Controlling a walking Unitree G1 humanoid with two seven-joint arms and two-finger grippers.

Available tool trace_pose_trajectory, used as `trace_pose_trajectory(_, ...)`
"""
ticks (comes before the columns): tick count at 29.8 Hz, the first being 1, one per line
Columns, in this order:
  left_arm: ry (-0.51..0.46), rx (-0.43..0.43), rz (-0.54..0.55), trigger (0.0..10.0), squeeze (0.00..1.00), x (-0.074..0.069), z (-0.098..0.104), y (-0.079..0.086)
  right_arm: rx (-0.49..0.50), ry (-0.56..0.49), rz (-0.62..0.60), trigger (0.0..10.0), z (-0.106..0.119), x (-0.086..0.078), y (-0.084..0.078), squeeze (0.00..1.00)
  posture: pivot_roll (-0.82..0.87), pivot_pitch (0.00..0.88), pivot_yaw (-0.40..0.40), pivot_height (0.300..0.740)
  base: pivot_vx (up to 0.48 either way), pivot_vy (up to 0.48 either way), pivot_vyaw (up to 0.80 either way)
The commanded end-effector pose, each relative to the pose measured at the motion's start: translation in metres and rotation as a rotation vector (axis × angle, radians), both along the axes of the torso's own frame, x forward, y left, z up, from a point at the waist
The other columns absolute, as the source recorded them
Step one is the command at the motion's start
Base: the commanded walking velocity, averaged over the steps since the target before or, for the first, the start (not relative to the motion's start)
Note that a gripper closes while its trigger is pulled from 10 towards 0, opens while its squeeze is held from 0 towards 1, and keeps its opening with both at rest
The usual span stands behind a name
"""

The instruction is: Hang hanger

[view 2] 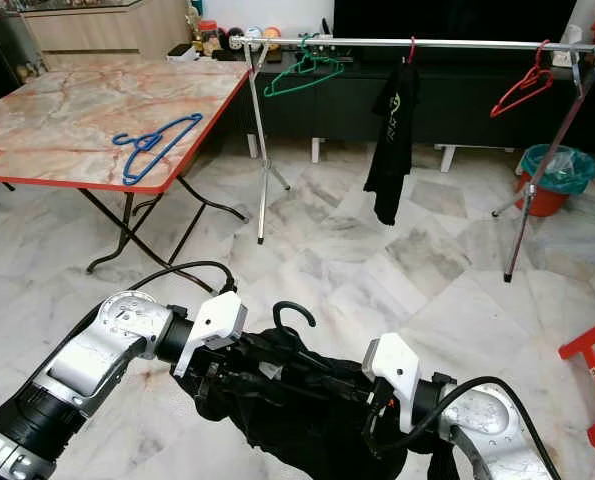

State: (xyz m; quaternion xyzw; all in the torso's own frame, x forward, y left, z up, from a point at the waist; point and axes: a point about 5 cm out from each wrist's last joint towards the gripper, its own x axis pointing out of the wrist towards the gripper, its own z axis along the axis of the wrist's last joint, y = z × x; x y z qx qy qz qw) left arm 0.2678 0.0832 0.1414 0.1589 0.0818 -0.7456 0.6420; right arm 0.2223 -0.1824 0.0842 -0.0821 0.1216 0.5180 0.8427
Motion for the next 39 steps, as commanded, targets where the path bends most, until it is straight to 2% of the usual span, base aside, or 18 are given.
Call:
trace_pose_trajectory(1, -0.039, 0.011, 0.003, 10.0, 0.0, 0.002, 0.003, -0.001, 0.022, -0.059, 0.022, 0.0, 0.011, 0.005, 0.005, 0.0, -0.03, 0.006, 0.058, 0.74, 0.0, 0.0, 0.0)
trace_pose_trajectory(12, -0.089, 0.017, 0.079, 10.0, 0.0, 0.013, 0.005, 0.008, 0.028, -0.055, 0.029, 0.0, 0.01, 0.003, 0.007, 0.0, -0.03, 0.009, 0.057, 0.74, 0.0, 0.0, 0.0)
trace_pose_trajectory(22, -0.112, 0.04, 0.147, 10.0, 0.0, 0.025, 0.011, 0.025, 0.024, -0.045, 0.028, 0.0, 0.008, 0.002, 0.006, 0.0, -0.03, 0.012, 0.055, 0.74, 0.0, 0.0, 0.0)
trace_pose_trajectory(29, -0.111, 0.053, 0.154, 10.0, 0.0, 0.028, 0.013, 0.033, 0.014, -0.041, 0.027, 0.0, 0.006, 0.002, 0.005, 0.0, -0.02, 0.014, 0.053, 0.74, 0.0, 0.0, 0.0)
trace_pose_trajectory(39, -0.106, 0.043, 0.16, 10.0, 0.0, 0.03, 0.015, 0.034, 0.015, -0.037, 0.03, 0.0, 0.006, 0.001, 0.006, 0.0, -0.03, 0.014, 0.052, 0.74, 0.0, 0.0, 0.0)
